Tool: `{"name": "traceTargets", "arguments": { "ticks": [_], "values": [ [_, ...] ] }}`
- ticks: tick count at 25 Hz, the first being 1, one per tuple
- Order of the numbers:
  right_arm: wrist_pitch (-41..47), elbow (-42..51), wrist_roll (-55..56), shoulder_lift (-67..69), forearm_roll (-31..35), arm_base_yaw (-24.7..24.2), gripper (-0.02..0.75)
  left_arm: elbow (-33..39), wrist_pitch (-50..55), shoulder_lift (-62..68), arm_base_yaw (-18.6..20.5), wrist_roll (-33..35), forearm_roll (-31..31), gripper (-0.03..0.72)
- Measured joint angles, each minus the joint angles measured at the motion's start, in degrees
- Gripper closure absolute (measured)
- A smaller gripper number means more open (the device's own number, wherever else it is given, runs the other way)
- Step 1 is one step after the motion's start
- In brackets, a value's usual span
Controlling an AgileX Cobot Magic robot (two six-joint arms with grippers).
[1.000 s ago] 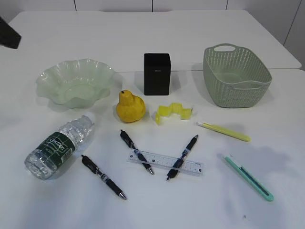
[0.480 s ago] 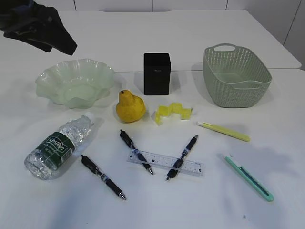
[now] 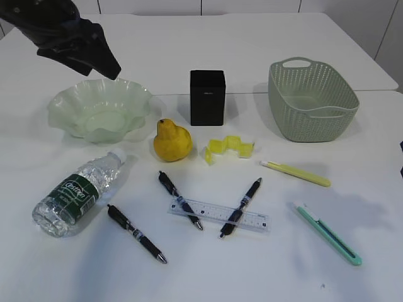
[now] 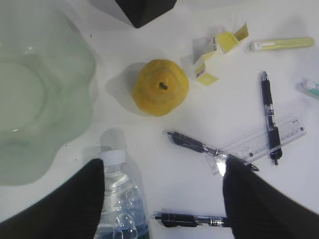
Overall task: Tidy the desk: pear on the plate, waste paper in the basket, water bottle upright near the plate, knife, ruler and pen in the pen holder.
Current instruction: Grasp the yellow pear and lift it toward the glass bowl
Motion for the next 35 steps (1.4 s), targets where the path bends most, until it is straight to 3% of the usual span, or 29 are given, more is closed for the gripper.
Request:
{"name": "traceTargets", "arguments": {
  "ticks": [13,30,35],
  "values": [
    [1.35,-5.59,0.37,4.23,0.00,-0.09,0.279,-16.03,4.92,14.13,-8.25,-3.46,6.07,0.161],
    [1.48,-5.94,0.50,5.48,-2.23,-0.09,0.281,-17.07,2.41,20.90,-9.64,-3.71,8.86,0.161],
    [1.48,-6.00,0.50,5.48,-2.23,-0.09,0.281,-20.33,1.79,23.05,-10.51,-3.71,8.88,0.161]
  ]
}}
